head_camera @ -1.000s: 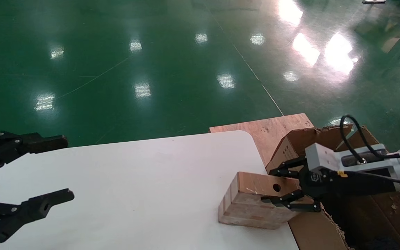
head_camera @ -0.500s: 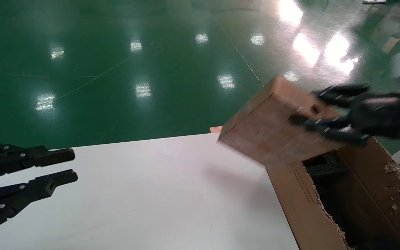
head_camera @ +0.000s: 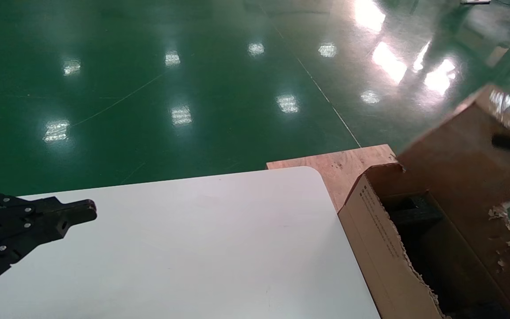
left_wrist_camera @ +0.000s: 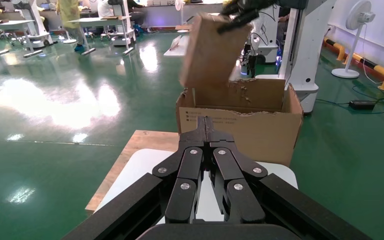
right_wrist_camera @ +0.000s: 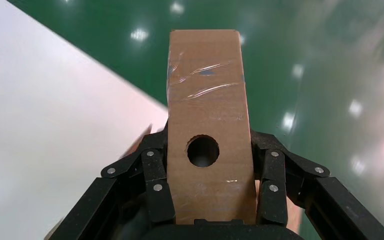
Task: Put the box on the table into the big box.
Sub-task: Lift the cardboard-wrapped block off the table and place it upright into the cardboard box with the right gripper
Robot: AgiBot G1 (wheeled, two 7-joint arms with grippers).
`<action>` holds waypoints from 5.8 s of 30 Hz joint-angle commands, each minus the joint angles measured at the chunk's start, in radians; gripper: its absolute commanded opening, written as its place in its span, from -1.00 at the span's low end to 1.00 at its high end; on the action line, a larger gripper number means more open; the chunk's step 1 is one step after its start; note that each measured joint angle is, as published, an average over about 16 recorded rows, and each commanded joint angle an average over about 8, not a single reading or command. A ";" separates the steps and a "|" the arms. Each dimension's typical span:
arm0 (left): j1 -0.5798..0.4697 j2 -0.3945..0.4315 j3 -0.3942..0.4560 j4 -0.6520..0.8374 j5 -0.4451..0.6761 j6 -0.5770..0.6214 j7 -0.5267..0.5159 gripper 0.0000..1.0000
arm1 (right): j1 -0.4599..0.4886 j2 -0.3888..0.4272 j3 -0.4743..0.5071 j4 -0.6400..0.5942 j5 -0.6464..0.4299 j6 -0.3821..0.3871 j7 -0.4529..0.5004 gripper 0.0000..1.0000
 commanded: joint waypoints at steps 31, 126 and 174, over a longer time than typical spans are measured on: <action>0.000 0.000 0.000 0.000 0.000 0.000 0.000 -1.00 | 0.310 0.243 -0.942 0.105 0.611 0.440 -0.282 -1.00; 0.000 0.000 0.001 0.000 -0.001 0.000 0.001 -1.00 | 1.178 0.181 -1.709 -0.206 0.257 0.444 -0.107 -1.00; 0.000 -0.001 0.002 0.000 -0.001 -0.001 0.001 1.00 | 1.172 0.127 -1.671 -0.198 0.142 0.482 -0.090 1.00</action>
